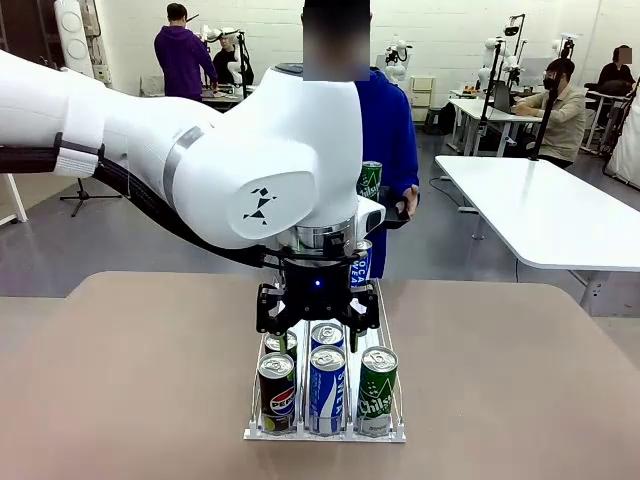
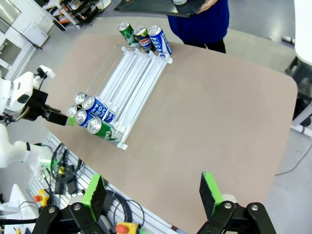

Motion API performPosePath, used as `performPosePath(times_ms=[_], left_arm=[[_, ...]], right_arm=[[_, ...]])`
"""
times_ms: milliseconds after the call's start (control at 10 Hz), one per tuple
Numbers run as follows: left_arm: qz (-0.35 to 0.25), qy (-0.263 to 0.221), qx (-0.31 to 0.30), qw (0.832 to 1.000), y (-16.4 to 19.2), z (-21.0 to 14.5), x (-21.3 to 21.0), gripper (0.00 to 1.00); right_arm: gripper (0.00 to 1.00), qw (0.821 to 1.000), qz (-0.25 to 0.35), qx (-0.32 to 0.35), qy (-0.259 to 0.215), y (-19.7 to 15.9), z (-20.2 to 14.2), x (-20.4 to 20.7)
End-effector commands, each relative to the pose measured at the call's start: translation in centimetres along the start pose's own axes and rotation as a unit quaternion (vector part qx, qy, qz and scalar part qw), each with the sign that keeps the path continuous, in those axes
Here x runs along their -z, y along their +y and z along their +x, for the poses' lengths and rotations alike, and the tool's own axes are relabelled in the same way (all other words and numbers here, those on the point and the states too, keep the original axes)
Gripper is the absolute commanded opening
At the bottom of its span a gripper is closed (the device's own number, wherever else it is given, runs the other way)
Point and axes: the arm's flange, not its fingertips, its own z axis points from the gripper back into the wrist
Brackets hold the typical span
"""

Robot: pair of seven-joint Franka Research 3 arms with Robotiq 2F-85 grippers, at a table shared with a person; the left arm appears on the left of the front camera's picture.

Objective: Retrieve and hand over the desired beverage to the person.
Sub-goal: Pick up another can of the same type that the person held from the Automatic Can Dispenser.

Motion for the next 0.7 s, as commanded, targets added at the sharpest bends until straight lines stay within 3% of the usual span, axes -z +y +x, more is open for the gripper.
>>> performPosePath(times_ms=[0,600], left_arm=[[-0.005,-0.008,-0.007,1.0,-0.1,0.0,1.7,1.0],[-0.001,-0.002,0.005,1.0,0.0,0.6,3.6,1.0]], right_arm=[[1.0,1.0,0.005,0.0,0.001,-0.1,0.0,0.1],[1.0,1.0,0.005,0.0,0.001,-0.1,0.0,0.1]])
